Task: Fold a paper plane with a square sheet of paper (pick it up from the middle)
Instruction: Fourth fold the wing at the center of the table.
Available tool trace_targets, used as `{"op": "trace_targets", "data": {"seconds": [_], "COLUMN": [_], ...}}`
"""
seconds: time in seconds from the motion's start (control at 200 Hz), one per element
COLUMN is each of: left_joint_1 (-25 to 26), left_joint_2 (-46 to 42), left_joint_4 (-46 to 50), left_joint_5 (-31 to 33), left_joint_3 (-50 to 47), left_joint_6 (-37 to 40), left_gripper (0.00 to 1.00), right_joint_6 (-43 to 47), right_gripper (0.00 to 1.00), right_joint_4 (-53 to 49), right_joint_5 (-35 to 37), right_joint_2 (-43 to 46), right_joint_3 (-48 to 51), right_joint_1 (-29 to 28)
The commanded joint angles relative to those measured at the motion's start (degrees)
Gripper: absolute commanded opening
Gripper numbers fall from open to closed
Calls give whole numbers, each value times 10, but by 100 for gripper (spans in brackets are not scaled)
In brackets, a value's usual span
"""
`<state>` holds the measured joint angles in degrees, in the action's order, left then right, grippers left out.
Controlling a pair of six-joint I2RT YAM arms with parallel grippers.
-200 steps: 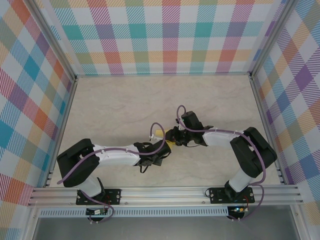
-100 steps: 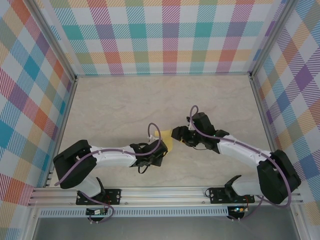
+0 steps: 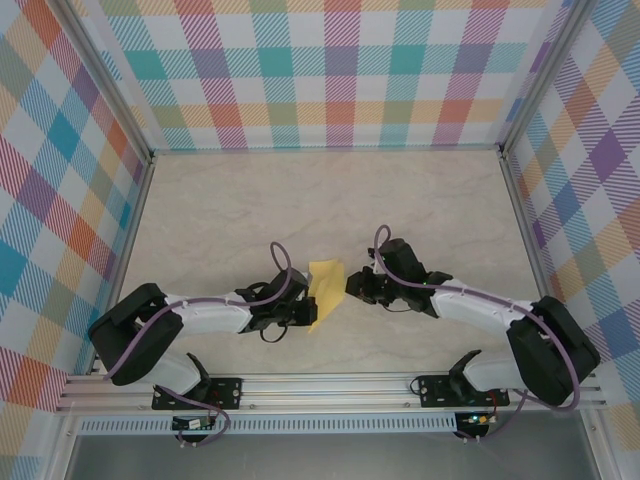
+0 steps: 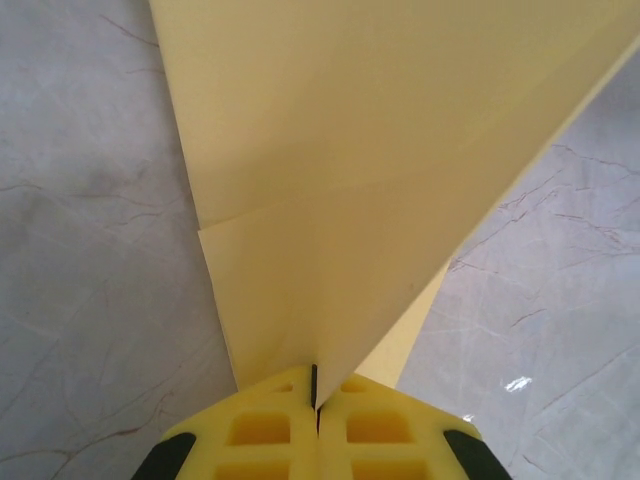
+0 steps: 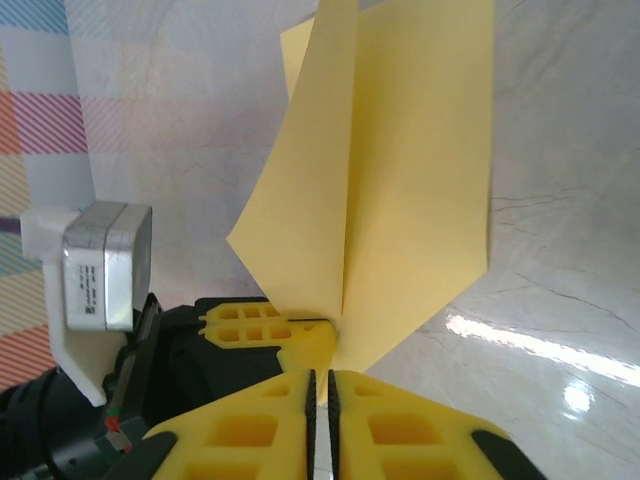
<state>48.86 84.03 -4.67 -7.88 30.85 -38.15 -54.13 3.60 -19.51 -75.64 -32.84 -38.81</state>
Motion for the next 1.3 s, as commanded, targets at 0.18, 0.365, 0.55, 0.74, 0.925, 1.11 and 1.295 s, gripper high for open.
{"op": "trace_targets", "data": {"seconds": [0.18,0.365,0.55,0.74,0.925,1.11,1.295], "left_joint_1": [-41,-66,-81,-94,-106,-111,-112], "left_joint_2": [-2,9,32,37,37,45,57], "left_joint_4": [-62,-82,-100,-120,-127,-121,-122], "left_joint_5": [-89,-130,-167,-180,-199,-207,-212], "left_joint_3": [-35,-46,-44,-58,-64,-61,-58], "left_joint_6": [-20,-19,-16,-26,-29,-26,-28], "left_gripper": [2,2,2,2,2,2,3], "right_joint_6": [-29,-44,-50,-53,-38,-33,-30], "right_gripper": [8,6,6,6,7,7,6], "right_joint_4": [116,147,146,125,99,93,75], "right_joint_5": [-45,-44,-28,11,15,9,18], "right_joint_2": [-108,-161,-185,-184,-186,-201,-220], "right_joint_3": [-57,-87,-101,-98,-109,-122,-135], "right_joint_1": [-48,-63,-62,-63,-63,-63,-62]}}
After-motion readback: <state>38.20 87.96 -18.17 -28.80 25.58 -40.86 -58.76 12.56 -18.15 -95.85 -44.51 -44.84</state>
